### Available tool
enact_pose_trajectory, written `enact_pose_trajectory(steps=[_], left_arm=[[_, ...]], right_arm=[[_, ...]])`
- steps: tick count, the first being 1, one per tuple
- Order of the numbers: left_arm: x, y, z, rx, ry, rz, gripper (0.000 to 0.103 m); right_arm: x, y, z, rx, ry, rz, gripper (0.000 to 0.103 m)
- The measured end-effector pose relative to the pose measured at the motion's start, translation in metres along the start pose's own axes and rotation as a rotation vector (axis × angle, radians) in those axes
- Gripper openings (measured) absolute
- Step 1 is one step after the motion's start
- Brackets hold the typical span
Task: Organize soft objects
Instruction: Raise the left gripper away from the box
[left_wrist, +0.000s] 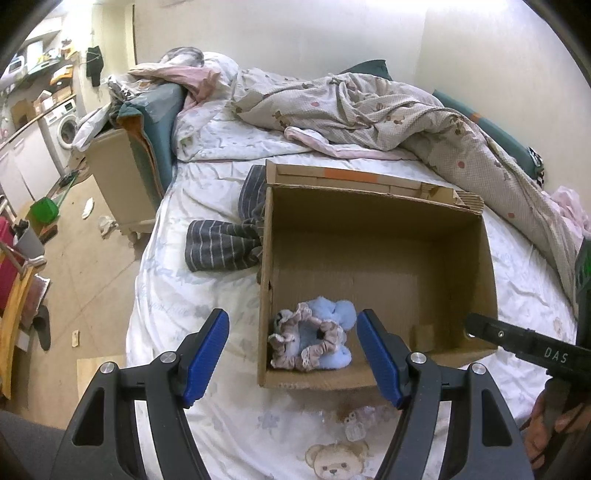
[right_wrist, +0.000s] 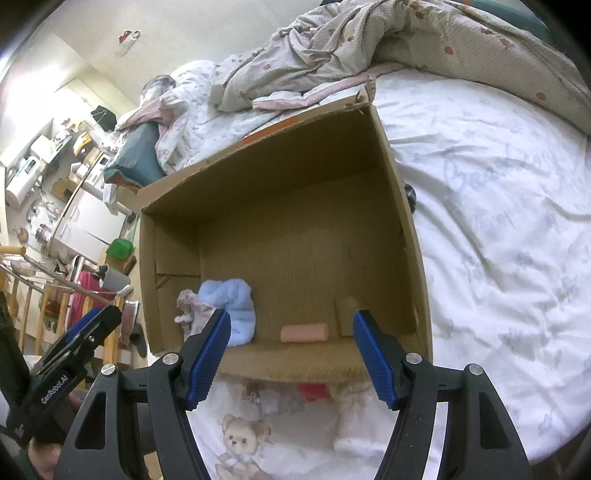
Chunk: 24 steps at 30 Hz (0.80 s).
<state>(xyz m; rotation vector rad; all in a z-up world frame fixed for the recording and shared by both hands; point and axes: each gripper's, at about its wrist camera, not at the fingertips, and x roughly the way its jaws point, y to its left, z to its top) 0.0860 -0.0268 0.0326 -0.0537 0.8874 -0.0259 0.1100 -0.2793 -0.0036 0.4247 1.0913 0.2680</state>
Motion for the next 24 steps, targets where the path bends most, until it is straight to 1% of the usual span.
enact_pose_trajectory(steps=[4, 8, 13, 21, 23, 24], left_arm=[[-0.007, -0.001, -0.009, -0.017, 0.007, -0.007, 0.069], [-0.015, -0.002, -0.016, -0.017, 0.001, -0.004, 0.069], [-0.019, -0.001, -0.024, -0.028, 0.013, 0.003, 0.069], [-0.013, 0.003, -0.034, -0.055, 0.09, -0.009, 0.069], [-0.007, 0.005, -0.038, -0.066, 0.114, -0.007, 0.069], [-0.004, 0.006, -0.041, -0.066, 0.126, -0.003, 0.069]], right_arm=[[-0.005, -0.001, -0.011, 0.004, 0.002, -0.01, 0.073], [-0.011, -0.002, -0.02, 0.007, 0.001, -0.016, 0.073], [-0.02, -0.009, -0.032, 0.024, 0.0, -0.021, 0.073], [-0.024, -0.027, -0.049, 0.071, 0.04, -0.037, 0.073], [-0.023, -0.033, -0.051, 0.082, 0.057, -0.05, 0.073], [-0.02, -0.037, -0.053, 0.09, 0.08, -0.06, 0.073]])
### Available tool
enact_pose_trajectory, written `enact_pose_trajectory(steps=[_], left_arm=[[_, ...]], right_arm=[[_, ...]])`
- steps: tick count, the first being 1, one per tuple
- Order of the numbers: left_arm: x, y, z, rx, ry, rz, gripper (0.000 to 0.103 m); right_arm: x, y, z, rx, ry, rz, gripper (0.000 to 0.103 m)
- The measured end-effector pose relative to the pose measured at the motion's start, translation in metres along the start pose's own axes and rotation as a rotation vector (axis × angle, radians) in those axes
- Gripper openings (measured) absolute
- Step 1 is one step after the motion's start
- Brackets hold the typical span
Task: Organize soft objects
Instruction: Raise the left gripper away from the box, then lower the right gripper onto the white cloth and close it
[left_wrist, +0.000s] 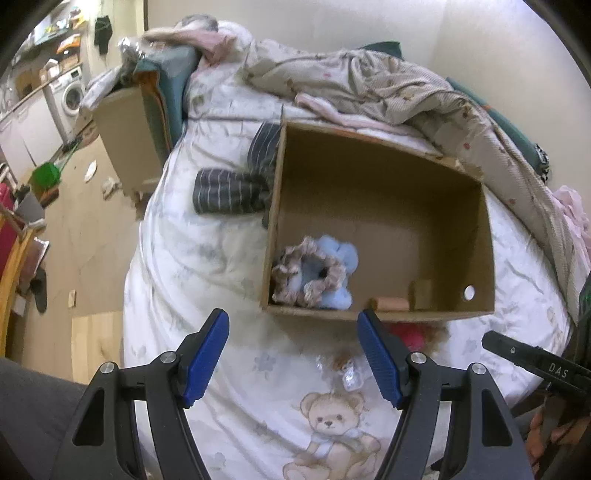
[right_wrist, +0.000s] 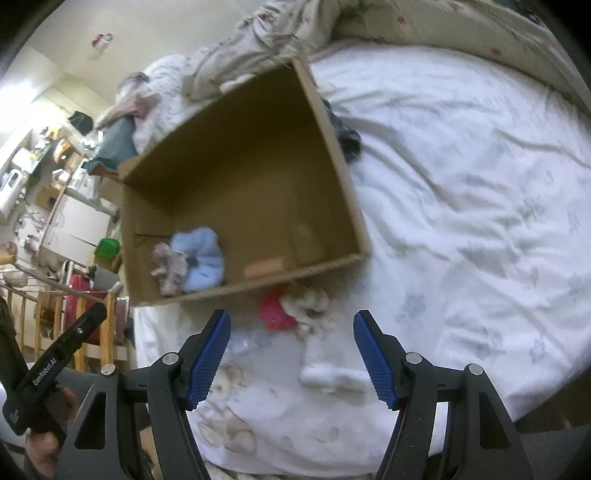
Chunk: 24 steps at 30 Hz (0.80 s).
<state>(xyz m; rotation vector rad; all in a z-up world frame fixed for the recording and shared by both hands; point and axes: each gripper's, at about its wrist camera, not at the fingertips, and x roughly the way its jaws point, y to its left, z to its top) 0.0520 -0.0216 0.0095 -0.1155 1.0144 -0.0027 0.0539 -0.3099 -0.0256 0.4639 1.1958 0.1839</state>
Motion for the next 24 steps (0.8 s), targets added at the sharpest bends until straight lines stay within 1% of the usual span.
enact_pose_trajectory(steps=[2, 3, 6, 9, 12, 14, 15, 17, 19, 20, 22, 23, 24], left_arm=[[0.006, 0.002, -0.005, 0.01, 0.014, 0.005, 0.069], [0.009, 0.002, -0.008, 0.02, 0.025, 0.008, 0.069], [0.016, 0.002, -0.014, 0.034, 0.049, 0.012, 0.069], [0.018, 0.002, -0.016, 0.042, 0.05, 0.021, 0.069], [0.018, 0.002, -0.016, 0.04, 0.045, 0.013, 0.069], [0.018, 0.003, -0.015, 0.037, 0.045, 0.01, 0.069], [0.018, 0.003, -0.014, 0.035, 0.046, 0.008, 0.069], [0.019, 0.004, -0.013, 0.025, 0.051, 0.003, 0.069], [0.021, 0.005, -0.013, 0.017, 0.06, -0.002, 0.069], [0.022, 0.004, -0.013, 0.018, 0.062, -0.003, 0.069], [0.022, 0.002, -0.013, 0.022, 0.063, -0.004, 0.069], [0.022, 0.002, -0.013, 0.023, 0.063, -0.005, 0.069], [0.022, 0.001, -0.012, 0.024, 0.063, -0.008, 0.069]], right_arm=[[0.012, -0.006, -0.003, 0.008, 0.065, -0.026, 0.073], [0.022, -0.007, -0.007, 0.002, 0.116, -0.054, 0.073], [0.045, -0.004, -0.016, -0.051, 0.21, -0.13, 0.072], [0.059, 0.008, -0.018, -0.119, 0.242, -0.156, 0.072], [0.073, 0.019, -0.018, -0.179, 0.264, -0.184, 0.073], [0.079, 0.024, -0.019, -0.2, 0.281, -0.173, 0.073], [0.083, 0.027, -0.019, -0.216, 0.285, -0.181, 0.073], [0.09, 0.03, -0.02, -0.249, 0.298, -0.215, 0.073], [0.099, 0.027, -0.023, -0.257, 0.325, -0.244, 0.073], [0.101, 0.026, -0.024, -0.249, 0.334, -0.242, 0.073], [0.105, 0.025, -0.025, -0.232, 0.349, -0.197, 0.072], [0.105, 0.025, -0.025, -0.232, 0.349, -0.192, 0.072], [0.106, 0.026, -0.026, -0.24, 0.347, -0.197, 0.067]])
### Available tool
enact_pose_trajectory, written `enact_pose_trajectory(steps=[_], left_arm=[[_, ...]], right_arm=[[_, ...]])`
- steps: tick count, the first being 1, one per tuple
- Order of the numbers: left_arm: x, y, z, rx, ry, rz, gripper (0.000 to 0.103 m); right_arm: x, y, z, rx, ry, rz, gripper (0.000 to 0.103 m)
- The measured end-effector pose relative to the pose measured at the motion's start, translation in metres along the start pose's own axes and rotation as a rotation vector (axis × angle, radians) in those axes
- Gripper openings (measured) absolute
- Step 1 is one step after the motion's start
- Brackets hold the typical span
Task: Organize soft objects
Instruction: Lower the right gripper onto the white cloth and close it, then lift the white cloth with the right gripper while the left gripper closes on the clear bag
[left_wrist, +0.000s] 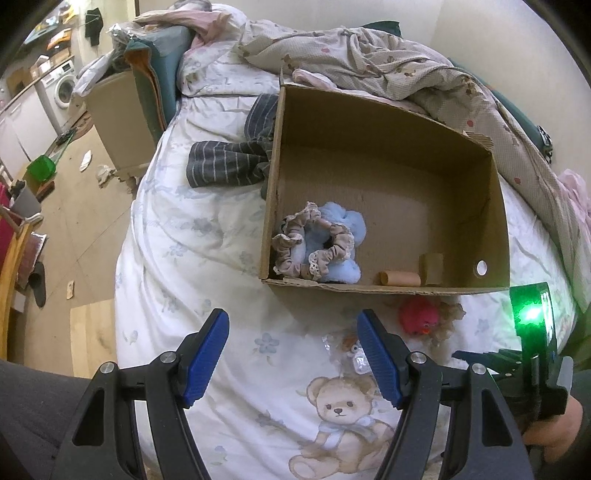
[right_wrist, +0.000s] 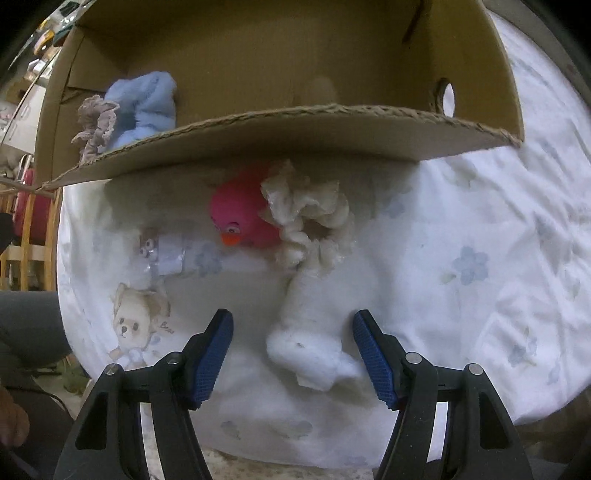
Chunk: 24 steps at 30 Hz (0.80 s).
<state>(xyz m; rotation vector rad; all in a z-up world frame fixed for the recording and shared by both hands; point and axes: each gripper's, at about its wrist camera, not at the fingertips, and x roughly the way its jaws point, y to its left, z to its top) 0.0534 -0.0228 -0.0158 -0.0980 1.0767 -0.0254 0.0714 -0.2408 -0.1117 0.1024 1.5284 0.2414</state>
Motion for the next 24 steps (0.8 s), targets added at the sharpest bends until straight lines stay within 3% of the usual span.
enact_pose_trajectory(steps=[4, 6, 9, 15, 18, 24], left_arm=[[-0.001, 0.0, 0.0, 0.001, -0.004, -0.003, 0.069], [-0.001, 0.0, -0.001, 0.001, -0.003, -0.003, 0.069], [-0.001, 0.0, -0.001, 0.002, -0.004, -0.003, 0.069], [-0.001, 0.004, 0.0, -0.016, 0.0, -0.006, 0.069], [0.0, 0.015, 0.004, -0.083, 0.019, -0.076, 0.069], [0.01, 0.026, 0.006, -0.138, 0.048, -0.059, 0.069]], right_arm=[[0.003, 0.0, -0.002, -0.021, 0.006, -0.04, 0.05], [0.004, 0.0, -0.003, -0.031, 0.003, -0.056, 0.036], [0.002, 0.002, -0.005, -0.039, -0.006, -0.059, 0.029], [-0.024, 0.014, -0.016, -0.065, -0.044, 0.025, 0.028], [-0.048, 0.022, -0.023, -0.077, -0.07, 0.095, 0.028], [-0.092, 0.026, -0.033, -0.045, -0.238, 0.205, 0.028]])
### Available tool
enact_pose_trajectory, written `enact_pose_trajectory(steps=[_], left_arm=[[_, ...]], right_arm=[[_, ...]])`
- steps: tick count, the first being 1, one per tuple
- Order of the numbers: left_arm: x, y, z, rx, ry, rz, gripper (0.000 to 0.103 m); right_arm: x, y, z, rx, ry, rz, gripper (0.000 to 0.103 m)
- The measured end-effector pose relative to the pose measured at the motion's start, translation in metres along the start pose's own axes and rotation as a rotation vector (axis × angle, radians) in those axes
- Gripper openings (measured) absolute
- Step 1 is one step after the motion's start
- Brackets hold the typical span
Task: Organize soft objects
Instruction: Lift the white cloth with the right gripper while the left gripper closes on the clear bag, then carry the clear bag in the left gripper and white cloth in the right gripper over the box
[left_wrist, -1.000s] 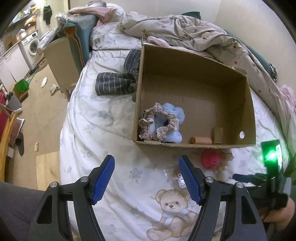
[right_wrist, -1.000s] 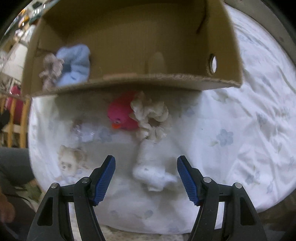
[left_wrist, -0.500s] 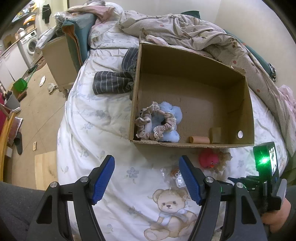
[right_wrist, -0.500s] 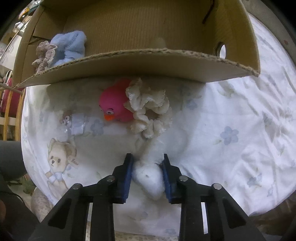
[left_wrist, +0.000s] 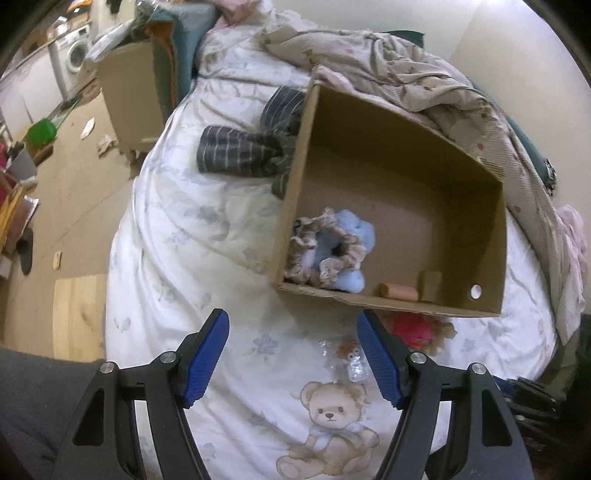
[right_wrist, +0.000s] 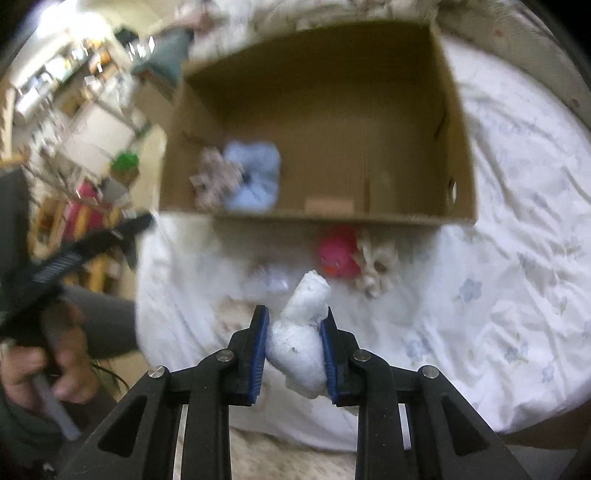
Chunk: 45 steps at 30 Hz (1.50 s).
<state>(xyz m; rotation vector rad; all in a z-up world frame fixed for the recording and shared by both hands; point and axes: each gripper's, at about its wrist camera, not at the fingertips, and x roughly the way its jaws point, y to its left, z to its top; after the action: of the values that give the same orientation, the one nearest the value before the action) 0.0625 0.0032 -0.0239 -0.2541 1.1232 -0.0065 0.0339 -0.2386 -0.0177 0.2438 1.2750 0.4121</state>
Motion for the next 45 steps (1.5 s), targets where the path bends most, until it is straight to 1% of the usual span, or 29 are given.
enact_pose_trajectory(steps=[3, 5, 8, 11, 12, 13, 16, 18, 21, 22, 23, 26, 30, 34, 45], left_arm=[[0.012, 0.003, -0.003, -0.021, 0.044, -0.006, 0.069], [0.019, -0.002, -0.007, -0.011, 0.07, -0.024, 0.069], [0.039, -0.024, -0.016, 0.065, 0.13, -0.058, 0.069], [0.063, -0.046, -0.026, 0.127, 0.183, -0.055, 0.069], [0.069, -0.051, -0.029, 0.135, 0.2, -0.051, 0.069], [0.078, -0.057, -0.032, 0.129, 0.228, -0.057, 0.069], [0.096, -0.066, -0.037, 0.113, 0.269, -0.058, 0.068], [0.105, -0.07, -0.041, 0.116, 0.29, -0.058, 0.062], [0.112, -0.077, -0.044, 0.148, 0.29, -0.026, 0.057], [0.113, -0.078, -0.045, 0.157, 0.288, -0.016, 0.049], [0.113, -0.078, -0.045, 0.164, 0.283, -0.009, 0.037], [0.113, -0.077, -0.048, 0.176, 0.281, -0.003, 0.022], [0.11, -0.074, -0.051, 0.187, 0.29, -0.011, 0.021], [0.105, -0.07, -0.055, 0.191, 0.289, 0.004, 0.021], [0.095, -0.046, -0.065, 0.195, 0.29, 0.095, 0.021]], right_arm=[[-0.006, -0.008, -0.005, 0.062, -0.033, 0.026, 0.028], [-0.005, -0.013, -0.004, 0.079, -0.036, 0.024, 0.028], [-0.004, -0.019, 0.0, 0.119, -0.05, 0.026, 0.028], [-0.002, -0.029, 0.006, 0.156, -0.049, 0.032, 0.028], [0.003, -0.03, 0.005, 0.164, -0.047, 0.033, 0.028], [0.005, -0.032, 0.006, 0.171, -0.047, 0.036, 0.028], [0.005, -0.035, 0.006, 0.177, -0.047, 0.052, 0.028], [0.006, -0.034, 0.006, 0.173, -0.046, 0.052, 0.028], [0.007, -0.035, 0.006, 0.171, -0.043, 0.045, 0.028], [0.007, -0.036, 0.006, 0.171, -0.041, 0.045, 0.028], [0.007, -0.035, 0.006, 0.169, -0.04, 0.045, 0.028], [0.007, -0.033, 0.006, 0.16, -0.04, 0.042, 0.028], [0.008, -0.027, 0.005, 0.14, -0.04, 0.036, 0.028], [0.01, -0.021, 0.003, 0.111, -0.03, 0.026, 0.028], [0.013, -0.015, 0.001, 0.08, -0.021, 0.0, 0.028]])
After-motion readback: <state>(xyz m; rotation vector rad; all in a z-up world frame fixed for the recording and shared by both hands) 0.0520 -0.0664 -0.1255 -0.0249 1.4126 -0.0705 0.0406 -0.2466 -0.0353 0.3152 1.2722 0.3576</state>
